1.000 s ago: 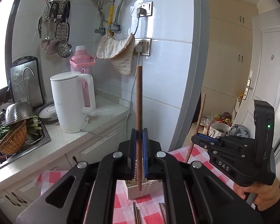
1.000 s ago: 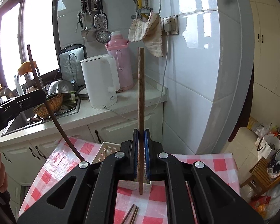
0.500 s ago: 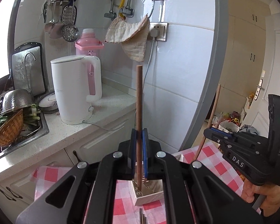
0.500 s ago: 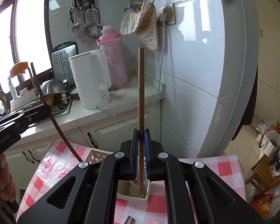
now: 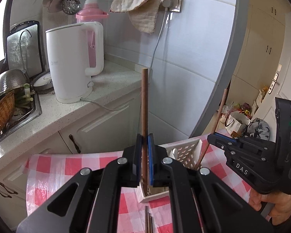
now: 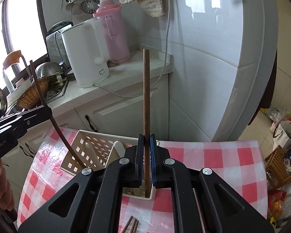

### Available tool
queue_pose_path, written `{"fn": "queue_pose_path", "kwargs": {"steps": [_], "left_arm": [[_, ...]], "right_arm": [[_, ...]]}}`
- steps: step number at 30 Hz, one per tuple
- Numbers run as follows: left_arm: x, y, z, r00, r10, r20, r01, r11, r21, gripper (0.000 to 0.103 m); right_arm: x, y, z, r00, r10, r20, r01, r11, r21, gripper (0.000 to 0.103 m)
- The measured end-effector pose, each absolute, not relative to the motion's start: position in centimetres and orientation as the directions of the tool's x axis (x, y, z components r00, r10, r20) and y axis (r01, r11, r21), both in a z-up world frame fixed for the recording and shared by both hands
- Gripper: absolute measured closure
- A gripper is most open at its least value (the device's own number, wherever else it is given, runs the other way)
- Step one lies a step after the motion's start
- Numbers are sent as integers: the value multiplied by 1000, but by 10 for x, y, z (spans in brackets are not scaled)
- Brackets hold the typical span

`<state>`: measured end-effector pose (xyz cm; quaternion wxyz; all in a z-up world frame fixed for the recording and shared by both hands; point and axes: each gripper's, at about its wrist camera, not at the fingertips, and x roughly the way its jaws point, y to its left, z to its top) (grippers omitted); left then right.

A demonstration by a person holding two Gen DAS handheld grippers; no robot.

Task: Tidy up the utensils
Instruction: 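Lower both chopsticks into the caddy and open the left tool, then open the right tool and withdraw both tools back over the chopsticks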

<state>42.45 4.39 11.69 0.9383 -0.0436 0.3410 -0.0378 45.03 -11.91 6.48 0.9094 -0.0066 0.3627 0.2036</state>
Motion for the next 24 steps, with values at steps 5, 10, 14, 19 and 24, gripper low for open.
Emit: {"fn": "queue_pose_path", "kwargs": {"steps": [5, 10, 14, 19, 24], "left_arm": [[436, 44, 97, 723, -101, -684, 38, 994, -106, 97], [441, 49, 90, 720, -87, -688, 12, 994, -112, 60], [436, 51, 94, 731, -81, -678, 8, 994, -111, 58], [422, 53, 100, 746, -76, -662, 2, 994, -113, 56], [411, 54, 103, 752, -79, -654, 6, 994, -113, 56]], "right_arm": [[457, -111, 45, 630, 338, -700, -380, 919, 102, 94], [458, -118, 42, 650, 311, -694, -350, 932, 90, 46], [452, -124, 50, 683, 297, -668, -336, 939, 73, 40], [447, -135, 54, 689, 297, -661, -321, 943, 90, 40], [442, -139, 52, 685, 296, -666, -318, 943, 93, 40]]}}
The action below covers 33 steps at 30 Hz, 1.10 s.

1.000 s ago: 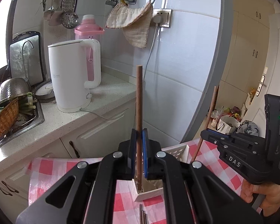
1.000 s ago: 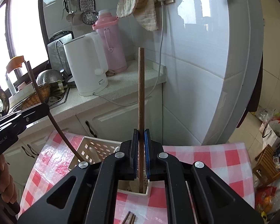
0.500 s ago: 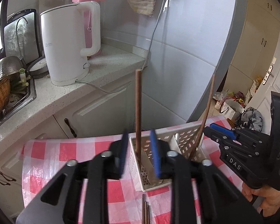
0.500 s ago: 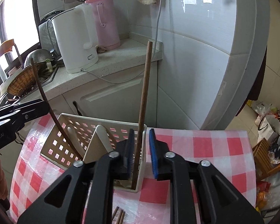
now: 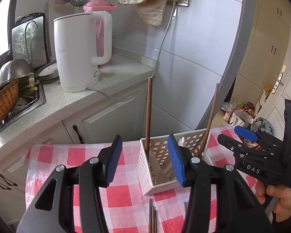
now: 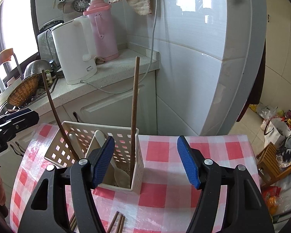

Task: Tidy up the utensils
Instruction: 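Open the right tool and withdraw both tools back over the chopsticks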

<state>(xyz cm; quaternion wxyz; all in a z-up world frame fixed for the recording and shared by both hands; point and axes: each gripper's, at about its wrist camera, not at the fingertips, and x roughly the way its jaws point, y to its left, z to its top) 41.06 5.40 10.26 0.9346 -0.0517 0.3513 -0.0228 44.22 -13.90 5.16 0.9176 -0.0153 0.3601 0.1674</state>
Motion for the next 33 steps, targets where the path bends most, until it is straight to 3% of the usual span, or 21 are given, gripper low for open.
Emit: {"fn": "queue_pose_path", "kwargs": {"steps": [26, 33], "left_arm": [[352, 83, 108, 774, -79, -628, -15, 989, -144, 56], [300, 89, 80, 762, -103, -639, 13, 989, -145, 54]], "right_arm": [[401, -169, 52, 698, 300, -650, -288, 949, 129, 38], [343, -182, 24, 698, 308, -647, -306, 944, 120, 31]]}}
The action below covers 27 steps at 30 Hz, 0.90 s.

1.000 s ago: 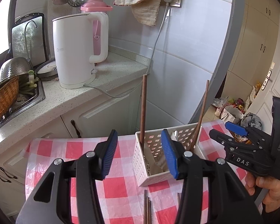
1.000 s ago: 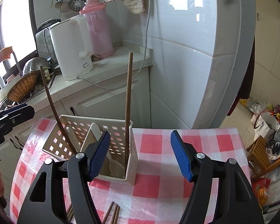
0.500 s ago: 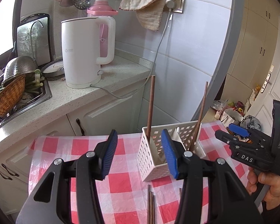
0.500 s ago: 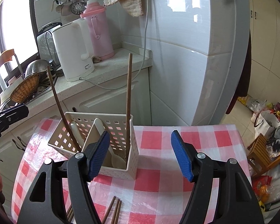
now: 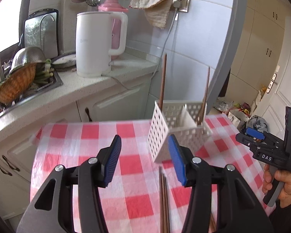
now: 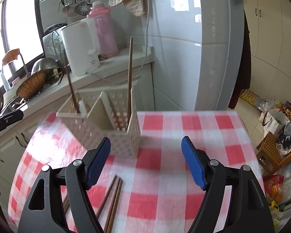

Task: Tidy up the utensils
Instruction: 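Open the right tool and withdraw both tools back over the chopsticks, then close the left tool on a chopstick while the right tool grasps another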

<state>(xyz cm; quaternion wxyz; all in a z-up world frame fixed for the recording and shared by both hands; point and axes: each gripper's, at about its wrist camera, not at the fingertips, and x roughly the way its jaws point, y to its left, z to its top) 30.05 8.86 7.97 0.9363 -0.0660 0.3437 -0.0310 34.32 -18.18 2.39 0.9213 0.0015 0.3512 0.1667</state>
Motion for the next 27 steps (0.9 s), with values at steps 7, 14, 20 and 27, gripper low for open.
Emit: {"fn": "queue_pose_path", "kwargs": {"steps": [7, 14, 20, 27], "left_arm": [[255, 82, 14, 694, -145, -706, 19, 983, -183, 55], [230, 73, -26, 652, -175, -737, 21, 977, -214, 67], [227, 66, -38, 635, -173, -753, 29, 979, -200, 71], [227, 62, -42, 629, -179, -757, 41, 979, -198, 72]], "right_arm": [[284, -185, -35, 650, 303, -697, -296, 946, 134, 31], [262, -190, -60, 620, 301, -725, -274, 948, 159, 31], [255, -183, -65, 608, 293, -737, -286, 948, 141, 31], [252, -167, -70, 586, 313, -748, -319, 937, 142, 31]]}}
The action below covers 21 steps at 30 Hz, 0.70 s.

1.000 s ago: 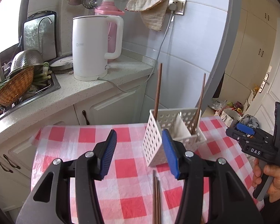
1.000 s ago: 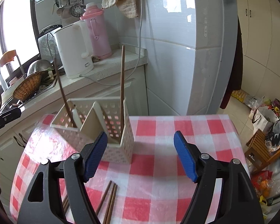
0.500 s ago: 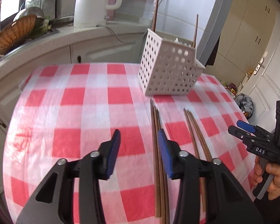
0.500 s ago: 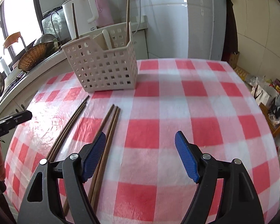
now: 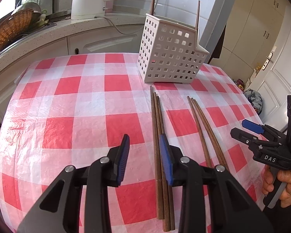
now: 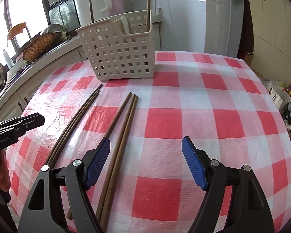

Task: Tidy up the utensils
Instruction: 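Close the left tool on a chopstick while the right tool grasps another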

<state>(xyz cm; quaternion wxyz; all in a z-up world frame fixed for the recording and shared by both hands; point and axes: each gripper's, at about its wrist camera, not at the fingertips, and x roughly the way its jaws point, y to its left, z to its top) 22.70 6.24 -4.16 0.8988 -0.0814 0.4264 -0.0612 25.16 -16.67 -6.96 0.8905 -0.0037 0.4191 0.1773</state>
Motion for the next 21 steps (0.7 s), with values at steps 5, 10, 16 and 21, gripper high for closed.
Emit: {"fn": "queue_pose_path", "kwargs": {"steps": [5, 10, 16, 21], "left_arm": [[226, 67, -39, 634, -174, -753, 34, 980, -198, 72], [224, 64, -37, 637, -177, -751, 48, 980, -191, 72], [228, 59, -39, 619, -177, -765, 56, 982, -182, 72], [232, 57, -44, 607, -179, -774, 62, 982, -178, 77]], "right_arm": [[253, -165, -71, 581, 311, -752, -315, 938, 145, 31], [253, -159, -72, 569, 319, -758, -327, 934, 147, 31], [253, -146, -77, 553, 315, -771, -335, 932, 141, 31], [254, -145, -82, 565, 275, -778, -310, 945, 109, 32]]}}
